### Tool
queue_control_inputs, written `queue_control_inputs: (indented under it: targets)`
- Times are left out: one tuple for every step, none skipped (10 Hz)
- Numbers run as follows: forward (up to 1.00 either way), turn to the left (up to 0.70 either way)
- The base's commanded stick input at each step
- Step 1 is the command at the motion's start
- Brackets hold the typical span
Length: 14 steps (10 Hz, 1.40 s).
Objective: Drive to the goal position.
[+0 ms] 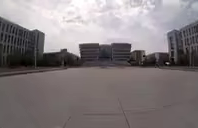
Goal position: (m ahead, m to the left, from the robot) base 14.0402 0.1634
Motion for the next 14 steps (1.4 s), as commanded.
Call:
queue_control_inputs:
  targets:
    - [0.7, 0.0]
    - [0.7, 0.0]
    - [0.7, 0.0]
    - [0.7, 0.0]
    - [0.7, 0.0]
    - [0.7, 0.0]
    - [0.7, 0.0]
    - [0.7, 0.0]
    - [0.7, 0.0]
    - [0.7, 0.0]
    - [0.7, 0.0]
    - [0.7, 0.0]
    - [0.7, 0.0]
    - [0.7, 0.0]
